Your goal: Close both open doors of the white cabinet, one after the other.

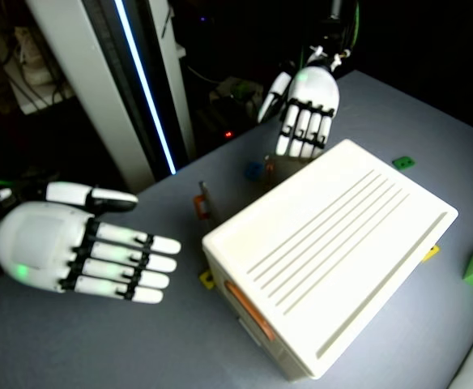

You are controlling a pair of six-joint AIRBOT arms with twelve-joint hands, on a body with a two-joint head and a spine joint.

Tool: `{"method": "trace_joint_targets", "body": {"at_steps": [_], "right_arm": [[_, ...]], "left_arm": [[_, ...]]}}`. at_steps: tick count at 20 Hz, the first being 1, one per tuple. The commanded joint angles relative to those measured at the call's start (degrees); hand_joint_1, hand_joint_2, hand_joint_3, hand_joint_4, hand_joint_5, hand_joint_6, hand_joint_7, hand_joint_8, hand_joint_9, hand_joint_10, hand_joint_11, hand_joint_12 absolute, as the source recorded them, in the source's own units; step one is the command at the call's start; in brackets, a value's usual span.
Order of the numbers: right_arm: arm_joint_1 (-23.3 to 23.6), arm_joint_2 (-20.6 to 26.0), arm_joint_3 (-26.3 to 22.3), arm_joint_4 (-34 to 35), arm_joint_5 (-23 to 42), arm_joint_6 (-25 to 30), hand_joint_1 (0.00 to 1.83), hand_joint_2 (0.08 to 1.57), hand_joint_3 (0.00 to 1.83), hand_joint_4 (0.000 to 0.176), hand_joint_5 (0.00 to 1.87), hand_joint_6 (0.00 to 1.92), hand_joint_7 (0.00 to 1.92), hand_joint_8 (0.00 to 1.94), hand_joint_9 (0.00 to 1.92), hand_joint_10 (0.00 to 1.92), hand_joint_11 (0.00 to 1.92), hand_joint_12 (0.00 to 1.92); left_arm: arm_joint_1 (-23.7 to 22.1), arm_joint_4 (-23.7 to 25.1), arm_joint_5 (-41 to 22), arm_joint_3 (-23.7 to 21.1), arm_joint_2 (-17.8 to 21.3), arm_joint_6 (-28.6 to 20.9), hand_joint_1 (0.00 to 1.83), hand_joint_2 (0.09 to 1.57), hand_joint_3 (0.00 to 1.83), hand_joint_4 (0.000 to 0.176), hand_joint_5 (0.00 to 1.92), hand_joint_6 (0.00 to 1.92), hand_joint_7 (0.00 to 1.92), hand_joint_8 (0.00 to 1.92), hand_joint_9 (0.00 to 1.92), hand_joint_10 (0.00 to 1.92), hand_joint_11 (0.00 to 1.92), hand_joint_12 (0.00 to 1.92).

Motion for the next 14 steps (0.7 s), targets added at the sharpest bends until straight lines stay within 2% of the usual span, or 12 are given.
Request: {"method": "trace_joint_targets", "body": {"at_steps": [1,2,7,8,13,14], "right_arm": [[0.2,0.04,0.24,1.21,6.64,0.48,0.0,1.4,0.0,0.001,0.09,0.0,0.09,0.0,0.08,0.0,0.13,0.0],[0.2,0.04,0.27,1.02,6.53,0.51,0.0,1.4,0.0,0.001,0.09,0.0,0.09,0.01,0.08,0.0,0.13,0.0],[0.21,0.02,0.34,0.82,6.42,0.57,0.0,1.42,0.0,0.0,0.1,0.01,0.1,0.01,0.09,0.01,0.16,0.01],[0.2,0.01,0.32,0.74,6.41,0.71,0.0,1.41,0.0,0.0,0.1,0.01,0.09,0.0,0.09,0.0,0.17,0.01],[0.21,-0.04,0.27,-0.91,5.56,1.32,0.0,1.43,0.01,0.0,0.1,0.0,0.09,0.0,0.09,0.0,0.15,0.0],[0.21,-0.04,0.26,-1.43,5.48,1.59,0.02,1.44,0.01,0.0,0.1,0.0,0.08,0.0,0.09,0.0,0.16,0.0]], "left_arm": [[-0.89,0.05,-6.43,0.3,-0.47,-0.45,0.0,1.45,0.0,0.0,0.08,0.0,0.07,0.0,0.11,0.0,0.0,0.31],[-1.35,0.21,-6.21,0.54,-0.78,-0.45,0.0,1.45,0.0,0.0,0.1,0.0,0.09,0.0,0.12,0.0,0.0,0.36],[-3.08,0.93,-4.46,1.78,-2.24,-0.47,0.0,1.43,0.0,0.0,0.03,0.0,0.04,0.0,0.05,0.0,0.0,0.21],[-3.32,1.03,-4.19,1.92,-2.35,-0.46,0.0,1.42,0.0,0.0,0.03,0.0,0.03,0.0,0.06,0.0,0.0,0.29],[-3.59,1.02,-3.76,1.74,-2.37,-0.54,0.0,1.41,0.0,0.0,0.06,0.0,0.05,0.0,0.07,0.0,0.0,0.37],[-3.55,1.02,-3.87,1.67,-2.32,-0.69,0.0,1.41,0.0,0.0,0.05,0.0,0.04,0.0,0.07,0.0,0.0,0.34]]}}
